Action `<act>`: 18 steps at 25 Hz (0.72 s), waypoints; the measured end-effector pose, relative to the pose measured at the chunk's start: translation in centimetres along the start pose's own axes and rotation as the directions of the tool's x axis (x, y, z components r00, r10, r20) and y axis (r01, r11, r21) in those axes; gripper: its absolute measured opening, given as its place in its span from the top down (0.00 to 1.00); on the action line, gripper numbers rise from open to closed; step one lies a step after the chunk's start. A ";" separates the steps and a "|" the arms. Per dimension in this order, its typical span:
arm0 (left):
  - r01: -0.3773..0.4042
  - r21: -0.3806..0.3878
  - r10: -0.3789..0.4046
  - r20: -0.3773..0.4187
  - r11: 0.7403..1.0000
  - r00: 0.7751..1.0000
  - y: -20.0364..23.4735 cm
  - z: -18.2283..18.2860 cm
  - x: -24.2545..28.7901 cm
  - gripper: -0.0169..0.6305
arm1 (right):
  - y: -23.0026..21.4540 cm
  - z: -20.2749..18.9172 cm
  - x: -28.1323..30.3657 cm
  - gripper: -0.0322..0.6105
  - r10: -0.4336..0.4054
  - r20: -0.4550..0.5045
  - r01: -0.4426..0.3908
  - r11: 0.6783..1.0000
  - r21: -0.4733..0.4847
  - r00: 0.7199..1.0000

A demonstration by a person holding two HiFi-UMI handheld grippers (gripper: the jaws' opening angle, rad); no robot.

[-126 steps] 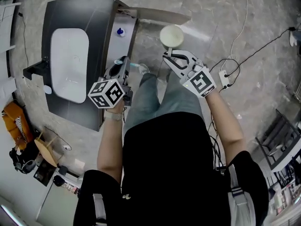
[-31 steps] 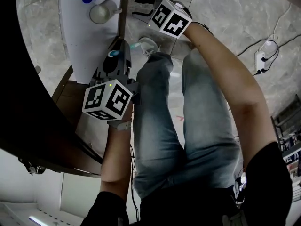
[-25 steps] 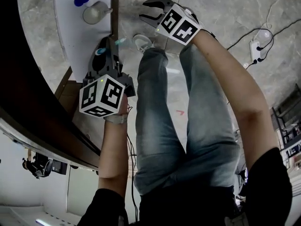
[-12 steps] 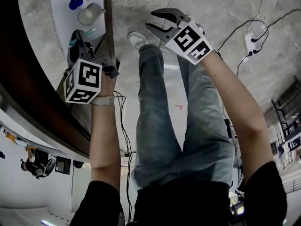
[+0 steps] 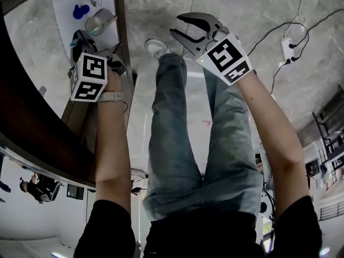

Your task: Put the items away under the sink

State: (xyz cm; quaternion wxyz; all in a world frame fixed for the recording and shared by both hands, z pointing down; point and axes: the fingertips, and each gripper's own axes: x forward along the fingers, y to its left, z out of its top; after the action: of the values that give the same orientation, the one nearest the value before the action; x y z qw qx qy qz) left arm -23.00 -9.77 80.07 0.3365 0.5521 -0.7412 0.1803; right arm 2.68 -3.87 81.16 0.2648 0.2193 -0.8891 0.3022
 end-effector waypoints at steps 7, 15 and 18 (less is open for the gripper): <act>-0.038 -0.034 0.036 -0.064 0.999 0.997 2.3 -3.2 2.9 0.91 | -0.3 -1.1 0.3 0.71 0.000 -0.017 0.000 1.000 0.010 1.000; -0.099 -0.055 0.093 -0.103 0.994 0.990 4.7 -5.3 4.5 0.91 | 0.9 -2.6 0.2 0.71 0.041 -0.109 -0.047 0.998 -0.047 0.993; -0.119 -0.058 0.112 -0.113 0.991 0.987 5.2 -6.0 4.8 0.91 | 1.0 -3.0 0.0 0.71 0.040 -0.123 -0.045 0.998 -0.038 0.992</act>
State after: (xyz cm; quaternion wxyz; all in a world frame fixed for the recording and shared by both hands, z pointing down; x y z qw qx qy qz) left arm -26.86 -7.54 88.23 0.3834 0.4862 -0.7579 0.2055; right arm 3.12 -1.18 82.81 0.3164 0.1758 -0.8818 0.3023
